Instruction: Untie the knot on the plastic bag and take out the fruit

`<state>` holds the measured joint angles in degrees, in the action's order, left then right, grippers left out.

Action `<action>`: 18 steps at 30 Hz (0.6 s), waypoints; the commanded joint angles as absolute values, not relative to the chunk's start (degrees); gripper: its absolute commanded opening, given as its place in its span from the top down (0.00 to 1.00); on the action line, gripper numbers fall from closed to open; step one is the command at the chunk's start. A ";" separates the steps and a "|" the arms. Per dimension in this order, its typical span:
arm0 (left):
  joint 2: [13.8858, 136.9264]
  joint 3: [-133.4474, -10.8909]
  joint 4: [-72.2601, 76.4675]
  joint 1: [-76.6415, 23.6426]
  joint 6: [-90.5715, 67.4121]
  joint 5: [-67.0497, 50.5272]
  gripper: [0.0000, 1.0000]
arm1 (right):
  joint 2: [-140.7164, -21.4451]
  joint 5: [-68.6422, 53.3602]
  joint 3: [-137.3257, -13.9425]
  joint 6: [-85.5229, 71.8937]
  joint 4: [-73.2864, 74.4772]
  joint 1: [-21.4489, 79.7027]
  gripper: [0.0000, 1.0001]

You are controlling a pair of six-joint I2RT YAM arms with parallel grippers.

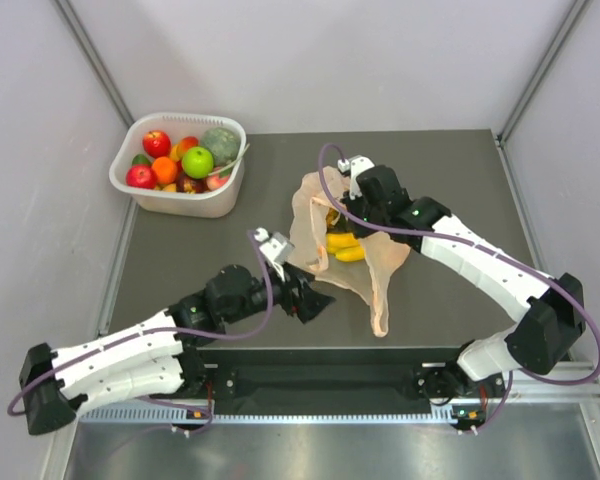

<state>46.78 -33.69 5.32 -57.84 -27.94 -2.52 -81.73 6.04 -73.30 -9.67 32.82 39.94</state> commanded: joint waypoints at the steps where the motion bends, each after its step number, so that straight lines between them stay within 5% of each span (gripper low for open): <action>1: 49.30 -31.30 13.86 -63.88 -23.65 4.37 0.12 | -80.07 5.19 -76.55 -10.37 32.78 39.20 1.00; 7: 61.95 -33.48 18.80 -70.56 -19.88 7.64 0.25 | -81.56 4.48 -78.13 -10.20 34.01 39.20 1.00; 13: 70.39 -36.91 22.24 -71.82 -11.72 21.00 0.22 | -82.09 3.87 -79.10 -9.76 34.98 39.29 1.00; 18: 76.28 -39.64 24.51 -65.58 -5.64 14.62 0.21 | -81.65 3.78 -79.01 -9.49 35.77 39.20 1.00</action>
